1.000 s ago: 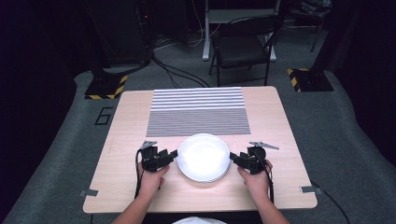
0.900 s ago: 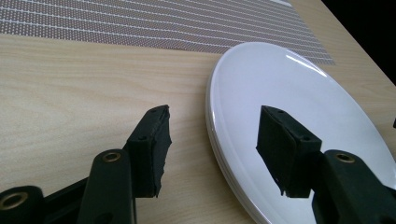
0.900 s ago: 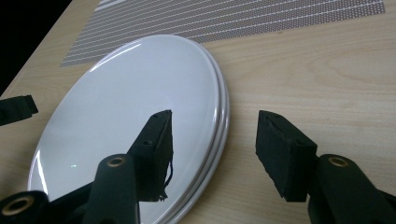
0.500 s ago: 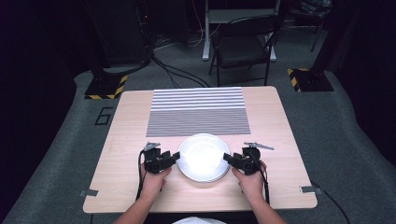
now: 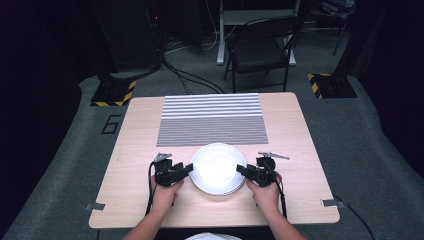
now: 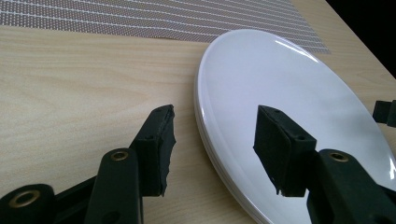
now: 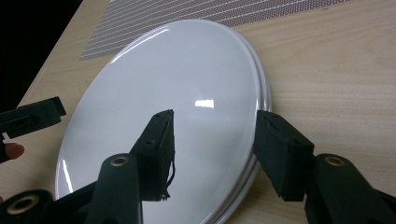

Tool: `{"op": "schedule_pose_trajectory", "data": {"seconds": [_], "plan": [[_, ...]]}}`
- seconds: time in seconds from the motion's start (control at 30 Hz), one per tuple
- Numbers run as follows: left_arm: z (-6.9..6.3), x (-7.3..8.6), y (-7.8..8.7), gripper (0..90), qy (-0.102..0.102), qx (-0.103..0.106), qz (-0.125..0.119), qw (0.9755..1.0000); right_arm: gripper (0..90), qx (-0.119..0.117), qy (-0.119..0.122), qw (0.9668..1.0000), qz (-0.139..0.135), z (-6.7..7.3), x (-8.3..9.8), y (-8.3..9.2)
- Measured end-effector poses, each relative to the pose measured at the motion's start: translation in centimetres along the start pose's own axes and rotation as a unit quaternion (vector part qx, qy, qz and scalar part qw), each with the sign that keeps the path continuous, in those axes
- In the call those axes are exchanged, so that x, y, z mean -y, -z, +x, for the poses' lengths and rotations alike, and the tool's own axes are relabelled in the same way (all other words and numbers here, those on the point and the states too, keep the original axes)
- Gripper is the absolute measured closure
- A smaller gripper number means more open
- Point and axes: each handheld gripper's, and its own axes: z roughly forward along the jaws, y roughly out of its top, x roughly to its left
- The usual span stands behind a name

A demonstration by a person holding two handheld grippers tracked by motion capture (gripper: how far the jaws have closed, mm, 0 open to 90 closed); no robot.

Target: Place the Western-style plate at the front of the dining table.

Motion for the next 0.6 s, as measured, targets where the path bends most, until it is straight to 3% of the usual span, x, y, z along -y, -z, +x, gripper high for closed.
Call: {"op": "schedule_pose_trajectory", "data": {"seconds": [0.47, 0.6], "plan": [[0.18, 0.2, -0.12, 50.0, 0.008, 0.013, 0.005, 0.9999, 46.3, -0.003, -0.008, 1.0, -0.001, 0.19, -0.05, -0.36], [0.25, 0.36, -0.43, 51.9, 0.02, 0.021, 0.013, 0.9995, 46.1, -0.005, -0.006, 1.0, -0.001, 0.17, -0.08, -0.5]]}}
